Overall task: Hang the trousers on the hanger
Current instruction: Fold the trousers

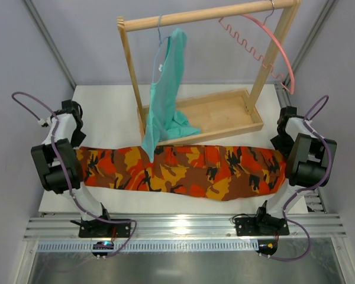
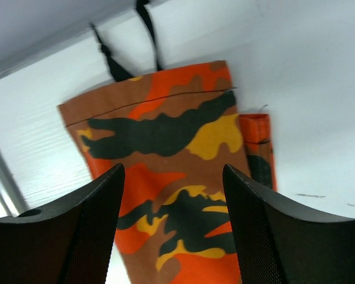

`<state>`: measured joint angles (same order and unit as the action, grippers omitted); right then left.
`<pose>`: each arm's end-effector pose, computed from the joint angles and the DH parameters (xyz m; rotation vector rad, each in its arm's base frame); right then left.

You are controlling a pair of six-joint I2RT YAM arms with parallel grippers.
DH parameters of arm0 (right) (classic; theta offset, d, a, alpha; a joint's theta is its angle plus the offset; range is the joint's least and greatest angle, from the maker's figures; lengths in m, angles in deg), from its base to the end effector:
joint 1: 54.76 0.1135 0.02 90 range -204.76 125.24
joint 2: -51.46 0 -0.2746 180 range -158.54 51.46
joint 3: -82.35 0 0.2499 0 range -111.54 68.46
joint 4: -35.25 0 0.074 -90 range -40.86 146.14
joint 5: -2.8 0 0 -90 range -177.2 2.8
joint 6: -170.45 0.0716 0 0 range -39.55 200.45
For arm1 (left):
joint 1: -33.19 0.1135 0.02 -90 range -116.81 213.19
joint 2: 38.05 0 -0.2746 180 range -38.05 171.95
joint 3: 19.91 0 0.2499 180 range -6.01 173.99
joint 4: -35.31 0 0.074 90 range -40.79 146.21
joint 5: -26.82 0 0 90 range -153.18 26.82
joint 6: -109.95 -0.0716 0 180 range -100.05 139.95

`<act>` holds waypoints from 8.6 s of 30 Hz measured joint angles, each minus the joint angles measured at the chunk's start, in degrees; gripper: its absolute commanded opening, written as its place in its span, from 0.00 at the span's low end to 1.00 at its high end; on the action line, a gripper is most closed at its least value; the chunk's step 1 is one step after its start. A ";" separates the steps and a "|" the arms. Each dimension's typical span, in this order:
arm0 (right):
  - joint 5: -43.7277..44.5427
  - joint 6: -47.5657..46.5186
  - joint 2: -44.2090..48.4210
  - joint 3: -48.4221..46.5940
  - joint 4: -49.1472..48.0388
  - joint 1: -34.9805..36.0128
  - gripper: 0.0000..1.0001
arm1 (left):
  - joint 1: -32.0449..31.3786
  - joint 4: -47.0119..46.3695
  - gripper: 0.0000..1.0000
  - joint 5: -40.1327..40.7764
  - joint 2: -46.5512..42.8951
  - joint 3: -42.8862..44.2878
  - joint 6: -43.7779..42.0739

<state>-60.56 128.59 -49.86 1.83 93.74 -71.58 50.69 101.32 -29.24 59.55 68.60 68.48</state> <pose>0.3096 -0.1271 0.1584 1.5474 2.3157 -0.5643 0.3097 0.1396 0.2173 -1.5357 2.1690 0.6879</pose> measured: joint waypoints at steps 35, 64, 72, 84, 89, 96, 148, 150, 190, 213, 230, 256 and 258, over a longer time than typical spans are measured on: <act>1.36 -1.66 -1.86 -0.02 -1.88 1.25 0.62 | -1.33 -2.80 0.01 4.20 19.80 9.35 -2.99; 2.54 -2.75 -3.34 -0.35 -2.27 2.10 0.60 | -8.22 -2.82 0.05 11.30 24.63 18.49 -14.40; 2.03 -3.63 -3.34 -0.50 -2.29 2.10 0.60 | -8.22 -1.79 0.45 6.29 26.14 21.84 -17.73; -0.02 -4.90 -3.30 -0.68 -2.78 2.14 0.61 | -4.98 -4.04 0.55 1.73 11.74 7.21 -15.52; -1.31 -5.44 -3.26 -0.68 -3.50 2.25 0.61 | 1.73 -7.69 0.54 -3.17 4.85 -1.70 -12.83; -3.08 -6.01 -3.04 -0.57 -4.59 2.45 0.60 | 8.26 -10.16 0.54 -10.34 -0.83 -13.22 -8.41; -6.27 -6.58 -0.83 0.13 -5.31 2.84 0.61 | -2.03 -4.96 0.00 -1.07 -3.69 -4.00 -9.16; -6.29 -6.62 -0.48 0.13 -5.07 2.84 0.60 | -2.05 -4.04 0.00 0.50 -2.16 -3.74 -9.14; -14.47 -12.20 4.68 2.64 -8.76 2.95 0.62 | -2.58 -8.17 0.53 -5.11 3.91 -1.25 -11.45; -6.71 -1.42 -10.34 -11.10 7.08 0.09 0.46 | 2.29 -4.24 0.51 -1.99 14.49 2.14 -3.45; -3.23 -0.79 -8.28 -10.38 8.48 -0.81 0.53 | 7.06 -0.81 0.58 -4.44 9.46 1.44 -4.39; -8.46 -7.56 1.36 -5.46 4.48 0.52 0.53 | 4.17 -8.15 0.54 -6.54 9.46 2.19 -6.97; -8.63 -7.58 1.36 -5.46 4.35 0.52 0.53 | 4.59 -8.35 0.51 -6.54 9.77 2.19 -6.95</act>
<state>-69.20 121.01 -48.50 -3.64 98.09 -71.06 55.28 92.97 -35.78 69.32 70.78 61.53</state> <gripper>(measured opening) 0.528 0.535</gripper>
